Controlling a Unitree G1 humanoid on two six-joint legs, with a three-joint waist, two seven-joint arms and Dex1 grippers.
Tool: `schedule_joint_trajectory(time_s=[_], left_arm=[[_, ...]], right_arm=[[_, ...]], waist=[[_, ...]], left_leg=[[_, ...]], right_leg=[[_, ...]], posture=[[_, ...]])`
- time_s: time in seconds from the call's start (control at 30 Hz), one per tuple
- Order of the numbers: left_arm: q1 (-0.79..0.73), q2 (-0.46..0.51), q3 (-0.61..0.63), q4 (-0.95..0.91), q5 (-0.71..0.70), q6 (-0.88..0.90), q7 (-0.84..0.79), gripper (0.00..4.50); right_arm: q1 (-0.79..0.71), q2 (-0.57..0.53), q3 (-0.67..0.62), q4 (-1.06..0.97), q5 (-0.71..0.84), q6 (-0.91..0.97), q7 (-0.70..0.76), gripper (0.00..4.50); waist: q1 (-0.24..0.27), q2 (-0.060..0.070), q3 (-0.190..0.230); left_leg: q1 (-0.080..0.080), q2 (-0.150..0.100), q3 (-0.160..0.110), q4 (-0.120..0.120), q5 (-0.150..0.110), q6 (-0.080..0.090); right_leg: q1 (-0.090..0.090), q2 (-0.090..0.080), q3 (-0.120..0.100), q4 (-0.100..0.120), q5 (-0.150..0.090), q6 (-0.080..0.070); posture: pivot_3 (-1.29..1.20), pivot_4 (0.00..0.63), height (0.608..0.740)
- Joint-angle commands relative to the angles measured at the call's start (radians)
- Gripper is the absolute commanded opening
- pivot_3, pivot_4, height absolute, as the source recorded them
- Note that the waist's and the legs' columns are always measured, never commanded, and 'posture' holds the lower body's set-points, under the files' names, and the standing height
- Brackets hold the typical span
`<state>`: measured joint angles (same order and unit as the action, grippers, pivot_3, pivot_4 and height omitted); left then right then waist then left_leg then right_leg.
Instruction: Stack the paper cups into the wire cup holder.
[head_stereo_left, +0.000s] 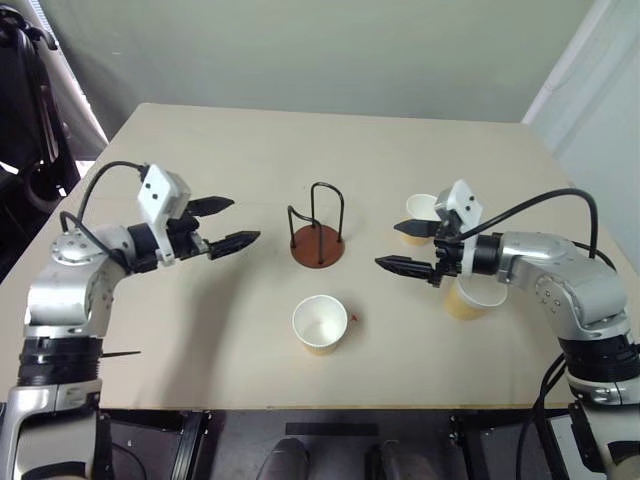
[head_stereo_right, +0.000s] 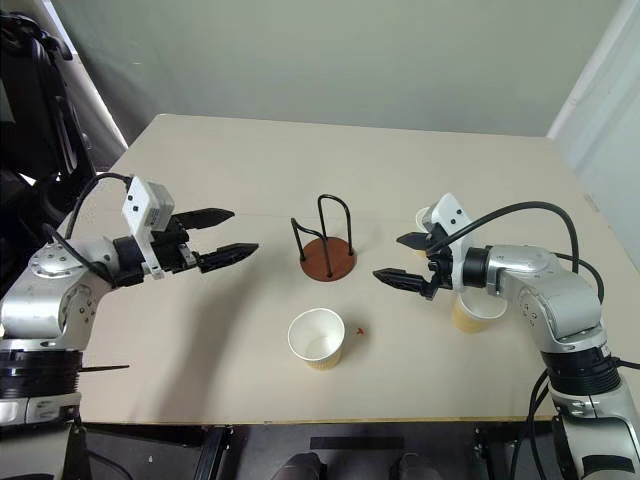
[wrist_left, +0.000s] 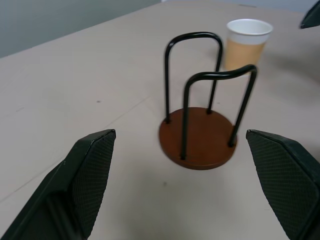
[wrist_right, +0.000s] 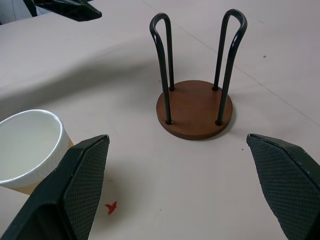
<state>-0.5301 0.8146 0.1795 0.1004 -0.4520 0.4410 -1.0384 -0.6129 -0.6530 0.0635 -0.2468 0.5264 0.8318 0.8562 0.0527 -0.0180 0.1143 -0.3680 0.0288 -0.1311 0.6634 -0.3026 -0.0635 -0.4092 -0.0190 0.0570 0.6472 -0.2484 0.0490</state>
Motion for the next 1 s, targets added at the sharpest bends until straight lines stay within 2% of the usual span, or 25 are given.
schedule_joint_trajectory(time_s=[0.03, 0.63, 1.0], left_arm=[[0.001, 0.018, 0.014, -0.034, -0.017, 0.000, -0.024, 4.50], [-0.012, 0.025, 0.028, -0.040, -0.032, 0.019, -0.036, 4.50], [0.009, 0.073, -0.015, -0.074, -0.044, 0.044, -0.136, 4.50]], right_arm=[[-0.012, -0.016, -0.032, -0.046, 0.018, -0.020, 0.016, 4.46], [-0.053, 0.025, 0.028, -0.021, -0.025, -0.053, 0.018, 4.46], [-0.157, 0.130, 0.127, 0.078, -0.100, -0.123, 0.027, 4.46]], waist=[[0.000, 0.000, 0.000], [-0.001, 0.000, 0.000], [-0.002, 0.000, 0.000]], left_leg=[[0.000, 0.000, 0.000, 0.000, 0.000, 0.000], [0.000, 0.000, 0.000, 0.000, 0.000, 0.000], [-0.001, 0.001, 0.000, 0.000, 0.000, 0.000]], right_leg=[[0.000, 0.000, 0.000, 0.000, 0.000, 0.000], [0.000, 0.000, 0.000, 0.000, 0.000, 0.000], [-0.002, 0.000, 0.000, 0.000, 0.000, 0.000]], posture=[[0.00, 0.150, 0.740], [0.00, 0.150, 0.740], [0.00, 0.150, 0.740]])
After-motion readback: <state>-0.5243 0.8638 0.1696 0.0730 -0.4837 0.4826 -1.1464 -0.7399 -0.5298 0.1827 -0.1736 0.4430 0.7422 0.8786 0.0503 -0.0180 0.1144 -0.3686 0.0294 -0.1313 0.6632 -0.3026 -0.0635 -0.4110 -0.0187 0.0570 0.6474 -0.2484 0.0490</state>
